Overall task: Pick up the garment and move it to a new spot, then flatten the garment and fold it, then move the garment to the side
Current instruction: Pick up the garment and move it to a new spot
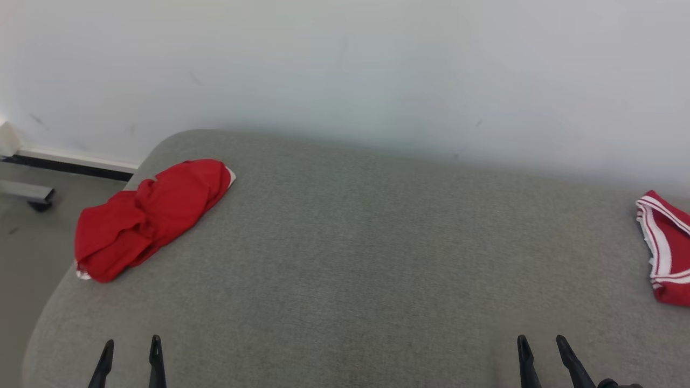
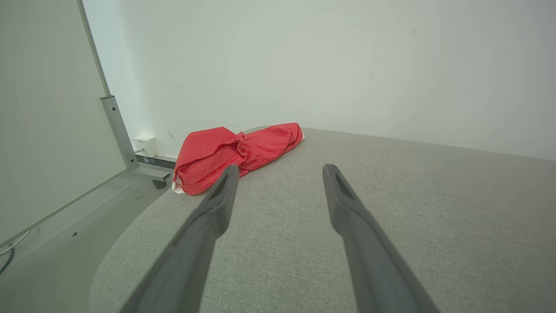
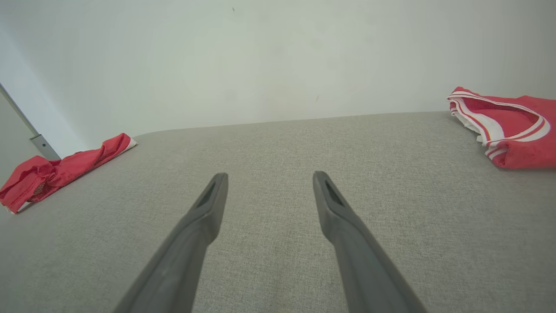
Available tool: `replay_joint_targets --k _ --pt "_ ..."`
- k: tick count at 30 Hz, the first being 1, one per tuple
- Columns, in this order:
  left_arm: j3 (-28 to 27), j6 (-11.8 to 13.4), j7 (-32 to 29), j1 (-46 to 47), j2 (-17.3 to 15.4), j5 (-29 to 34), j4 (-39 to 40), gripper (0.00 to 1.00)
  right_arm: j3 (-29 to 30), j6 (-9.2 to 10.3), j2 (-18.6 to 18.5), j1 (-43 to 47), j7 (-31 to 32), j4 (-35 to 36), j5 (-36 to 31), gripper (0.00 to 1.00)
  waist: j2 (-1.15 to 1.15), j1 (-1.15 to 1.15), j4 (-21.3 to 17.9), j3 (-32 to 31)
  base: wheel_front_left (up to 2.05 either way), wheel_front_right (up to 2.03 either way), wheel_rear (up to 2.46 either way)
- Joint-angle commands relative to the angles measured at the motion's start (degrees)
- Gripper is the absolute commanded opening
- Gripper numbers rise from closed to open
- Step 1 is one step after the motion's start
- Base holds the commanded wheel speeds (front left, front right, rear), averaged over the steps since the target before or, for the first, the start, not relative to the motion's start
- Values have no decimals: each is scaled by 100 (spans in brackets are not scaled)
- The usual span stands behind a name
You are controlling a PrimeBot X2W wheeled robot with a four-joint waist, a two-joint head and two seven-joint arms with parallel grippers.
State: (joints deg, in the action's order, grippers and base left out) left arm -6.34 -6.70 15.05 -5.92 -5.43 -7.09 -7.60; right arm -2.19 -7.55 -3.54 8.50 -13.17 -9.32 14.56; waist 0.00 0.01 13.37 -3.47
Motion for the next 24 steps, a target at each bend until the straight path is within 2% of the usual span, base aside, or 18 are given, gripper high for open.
replay_joint_targets --k 1,12,24 --pt "-45 16 18 -43 -37 -27 13 100 23 14 20 3 -47 -7 26 100 0 -1 598 1 0 0 0" --pt "-144 97 17 -80 -110 -79 11 100 -68 14 52 -103 -105 -94 -6 100 0 -1 1459 40 0 0 0" --pt "-425 257 17 -285 8 -191 335 100 -498 14 -75 -561 -79 -302 24 100 0 -1 1645 275 0 0 0"
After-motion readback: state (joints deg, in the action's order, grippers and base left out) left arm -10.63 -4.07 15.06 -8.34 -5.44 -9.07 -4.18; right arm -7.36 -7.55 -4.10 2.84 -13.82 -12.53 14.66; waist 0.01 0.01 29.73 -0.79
